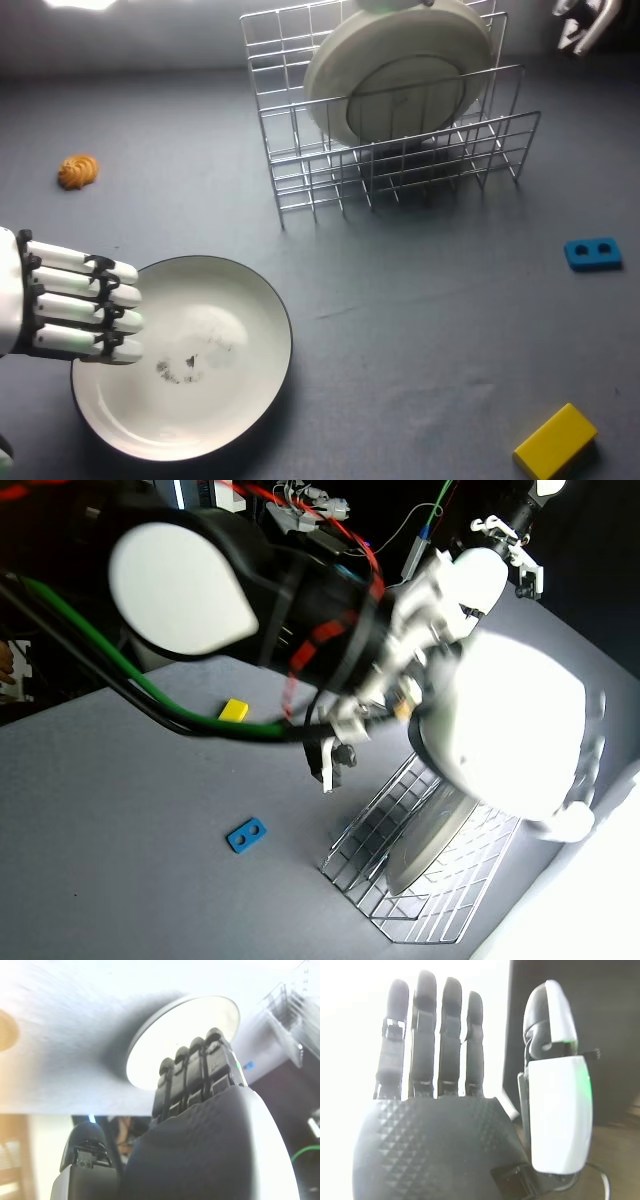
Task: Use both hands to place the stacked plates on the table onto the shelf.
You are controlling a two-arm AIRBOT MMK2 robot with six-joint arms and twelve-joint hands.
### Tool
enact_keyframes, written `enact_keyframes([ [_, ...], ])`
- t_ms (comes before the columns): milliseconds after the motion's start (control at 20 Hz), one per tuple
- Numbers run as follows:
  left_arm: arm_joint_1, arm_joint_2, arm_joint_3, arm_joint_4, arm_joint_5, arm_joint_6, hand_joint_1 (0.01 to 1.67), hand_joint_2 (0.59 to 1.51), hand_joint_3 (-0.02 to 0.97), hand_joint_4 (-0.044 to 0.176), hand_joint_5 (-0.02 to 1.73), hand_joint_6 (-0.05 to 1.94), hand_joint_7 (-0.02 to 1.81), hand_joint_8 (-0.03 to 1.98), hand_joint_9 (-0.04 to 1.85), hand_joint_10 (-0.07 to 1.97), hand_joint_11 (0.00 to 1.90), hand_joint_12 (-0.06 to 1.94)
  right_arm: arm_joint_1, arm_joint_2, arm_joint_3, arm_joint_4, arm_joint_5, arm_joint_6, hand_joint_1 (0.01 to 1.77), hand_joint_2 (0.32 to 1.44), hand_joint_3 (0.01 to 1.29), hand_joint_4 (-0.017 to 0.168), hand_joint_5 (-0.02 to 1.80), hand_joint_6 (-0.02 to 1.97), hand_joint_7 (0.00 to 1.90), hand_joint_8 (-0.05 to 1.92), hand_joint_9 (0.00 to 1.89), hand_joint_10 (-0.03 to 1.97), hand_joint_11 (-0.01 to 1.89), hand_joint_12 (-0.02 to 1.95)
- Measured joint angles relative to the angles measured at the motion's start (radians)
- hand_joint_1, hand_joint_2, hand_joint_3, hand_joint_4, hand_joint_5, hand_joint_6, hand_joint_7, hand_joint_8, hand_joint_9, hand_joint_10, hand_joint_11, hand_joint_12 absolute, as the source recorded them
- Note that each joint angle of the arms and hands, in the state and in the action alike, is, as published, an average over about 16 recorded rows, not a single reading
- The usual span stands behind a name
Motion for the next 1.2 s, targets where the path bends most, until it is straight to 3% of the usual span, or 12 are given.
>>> enact_keyframes([
  [350,0.037,-0.022,-0.005,-0.072,0.076,0.000,0.02,1.145,0.021,0.000,0.11,0.02,0.07,0.01,0.02,0.01,0.02,-0.01,-0.119,0.066,-0.144,-0.150,0.232,-0.102,1.03,0.94,0.02,0.003,0.31,0.04,0.33,0.01,0.31,0.02,0.08,0.60],
  [550,0.065,-0.035,0.000,-0.117,0.118,0.000,0.02,1.142,0.021,0.000,0.12,0.02,0.07,0.01,0.01,0.00,0.02,-0.01,-0.206,0.076,-0.189,-0.214,0.318,-0.156,1.13,0.92,0.02,0.005,0.18,0.04,0.18,0.01,0.15,0.02,0.02,0.41],
  [800,0.113,-0.046,0.008,-0.171,0.161,0.000,0.02,1.142,0.021,-0.001,0.11,0.01,0.06,0.01,0.00,-0.01,0.02,-0.01,-0.300,0.071,-0.212,-0.246,0.379,-0.244,1.26,0.90,0.02,0.005,0.09,0.04,0.06,0.01,0.04,0.02,0.01,0.23],
  [1200,0.188,-0.049,0.003,-0.239,0.194,-0.001,0.01,1.145,0.020,-0.005,0.08,-0.01,0.04,0.00,-0.02,-0.03,0.02,-0.01,-0.385,0.016,-0.212,-0.220,0.397,-0.393,1.31,0.90,0.02,0.003,0.09,0.04,0.05,0.01,0.03,0.02,0.01,0.24],
])
